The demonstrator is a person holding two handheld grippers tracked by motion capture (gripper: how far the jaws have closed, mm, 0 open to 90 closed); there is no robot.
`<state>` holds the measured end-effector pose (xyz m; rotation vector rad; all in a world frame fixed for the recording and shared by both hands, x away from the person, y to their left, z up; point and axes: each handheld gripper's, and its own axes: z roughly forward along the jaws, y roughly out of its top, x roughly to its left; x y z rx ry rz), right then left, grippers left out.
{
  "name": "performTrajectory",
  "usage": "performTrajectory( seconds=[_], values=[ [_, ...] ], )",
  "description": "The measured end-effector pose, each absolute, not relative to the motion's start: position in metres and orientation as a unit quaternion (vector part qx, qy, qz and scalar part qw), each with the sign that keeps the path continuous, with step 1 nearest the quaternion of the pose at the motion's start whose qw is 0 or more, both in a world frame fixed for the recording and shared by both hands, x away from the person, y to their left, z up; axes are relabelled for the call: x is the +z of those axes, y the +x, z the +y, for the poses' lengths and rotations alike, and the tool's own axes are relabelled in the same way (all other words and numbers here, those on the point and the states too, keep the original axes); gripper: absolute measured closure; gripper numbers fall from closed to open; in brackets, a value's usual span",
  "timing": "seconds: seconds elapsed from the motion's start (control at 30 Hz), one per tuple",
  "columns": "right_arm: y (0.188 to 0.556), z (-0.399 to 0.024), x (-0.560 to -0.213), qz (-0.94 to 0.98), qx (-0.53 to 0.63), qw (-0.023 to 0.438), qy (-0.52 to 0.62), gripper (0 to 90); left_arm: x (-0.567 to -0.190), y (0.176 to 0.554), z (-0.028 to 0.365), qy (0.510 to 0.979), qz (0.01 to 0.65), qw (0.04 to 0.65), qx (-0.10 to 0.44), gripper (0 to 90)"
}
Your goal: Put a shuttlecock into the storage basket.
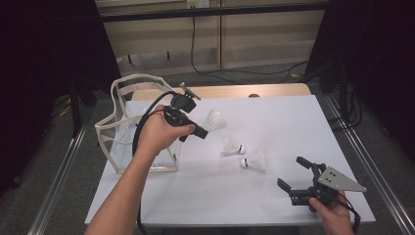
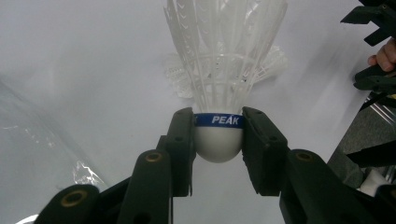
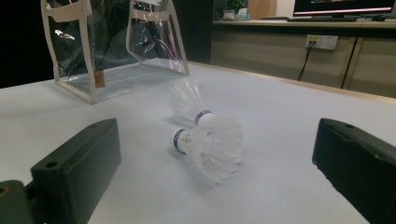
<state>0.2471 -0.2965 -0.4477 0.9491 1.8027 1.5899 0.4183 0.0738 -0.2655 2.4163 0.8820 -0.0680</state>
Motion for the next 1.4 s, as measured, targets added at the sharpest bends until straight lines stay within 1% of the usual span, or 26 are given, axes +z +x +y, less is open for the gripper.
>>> performTrajectory(
  seconds=[1.4],
  values=[
    [0.247,-0.297,-0.447,0.671,0.592,0.274,0.353,0.6,-0.246,0.428,0.080,0.897,0.345,0.276,-0.010,65.6]
  ],
)
